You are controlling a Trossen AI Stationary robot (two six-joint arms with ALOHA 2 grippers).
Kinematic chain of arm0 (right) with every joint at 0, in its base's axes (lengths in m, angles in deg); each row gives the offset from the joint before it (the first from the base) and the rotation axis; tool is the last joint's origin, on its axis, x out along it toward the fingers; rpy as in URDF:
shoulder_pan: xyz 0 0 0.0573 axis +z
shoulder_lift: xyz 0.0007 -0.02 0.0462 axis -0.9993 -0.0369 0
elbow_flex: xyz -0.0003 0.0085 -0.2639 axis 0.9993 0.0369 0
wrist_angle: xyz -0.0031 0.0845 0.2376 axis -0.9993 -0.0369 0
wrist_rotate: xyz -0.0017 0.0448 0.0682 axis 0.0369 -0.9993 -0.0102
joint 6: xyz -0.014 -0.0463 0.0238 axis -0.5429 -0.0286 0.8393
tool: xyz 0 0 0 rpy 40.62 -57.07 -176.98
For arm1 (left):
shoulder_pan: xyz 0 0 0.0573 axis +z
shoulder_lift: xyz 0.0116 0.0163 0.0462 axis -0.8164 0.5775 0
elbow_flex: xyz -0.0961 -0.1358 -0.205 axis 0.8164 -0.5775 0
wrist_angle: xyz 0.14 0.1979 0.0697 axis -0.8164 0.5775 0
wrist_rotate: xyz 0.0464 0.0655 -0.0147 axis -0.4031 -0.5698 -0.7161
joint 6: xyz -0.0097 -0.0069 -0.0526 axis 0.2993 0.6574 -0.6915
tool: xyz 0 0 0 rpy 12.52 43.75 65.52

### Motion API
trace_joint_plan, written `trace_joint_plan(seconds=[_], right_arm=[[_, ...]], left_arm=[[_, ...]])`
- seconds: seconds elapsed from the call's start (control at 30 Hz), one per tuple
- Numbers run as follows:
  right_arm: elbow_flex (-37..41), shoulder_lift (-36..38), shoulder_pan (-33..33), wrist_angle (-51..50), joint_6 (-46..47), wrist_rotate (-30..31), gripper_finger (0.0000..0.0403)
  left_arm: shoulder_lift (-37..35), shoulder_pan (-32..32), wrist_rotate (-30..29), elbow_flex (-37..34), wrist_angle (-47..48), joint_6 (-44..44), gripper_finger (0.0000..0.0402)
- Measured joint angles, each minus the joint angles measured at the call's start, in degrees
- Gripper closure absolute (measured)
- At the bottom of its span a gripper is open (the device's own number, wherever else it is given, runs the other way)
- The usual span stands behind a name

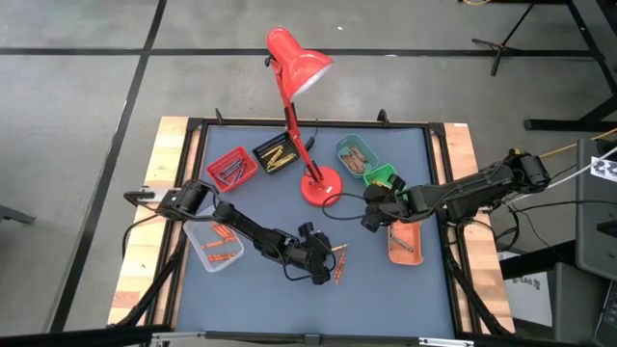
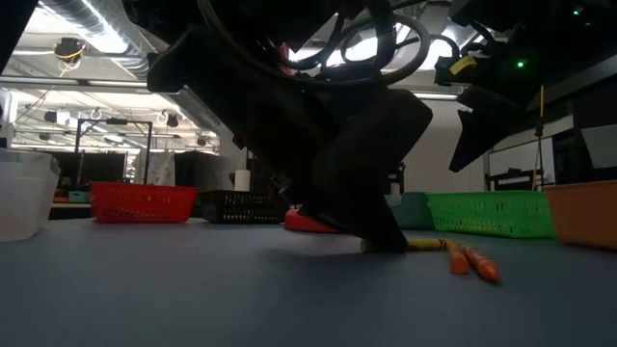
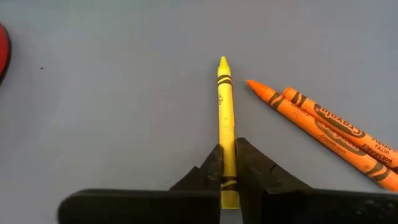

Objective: Sort crayons
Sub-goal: Put the yellow crayon into the top left black bin

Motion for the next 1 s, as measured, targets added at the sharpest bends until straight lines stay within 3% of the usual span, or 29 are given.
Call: trace_joint_plan(seconds=[0.33, 0.5, 1.0], right_arm=[[0.00, 0.00, 0.00, -0.02, -0.01, -0.02, 0.0292], [0.00, 0.00, 0.00, -0.07, -0.01, -1.23, 0.0292], [-0.04, -0.01, 0.02, 0.18, -0.01, -3.44, 0.0292]], left_arm=[[-0.53, 2.05, 0.47, -0.10, 0.53, 0.30, 0.0389], [-4.28, 4.14, -0.59, -0.42, 4.77, 4.37, 0.0389], [-28.34, 10.17, 0.07, -0.22, 49.40, 5.51, 0.0388]])
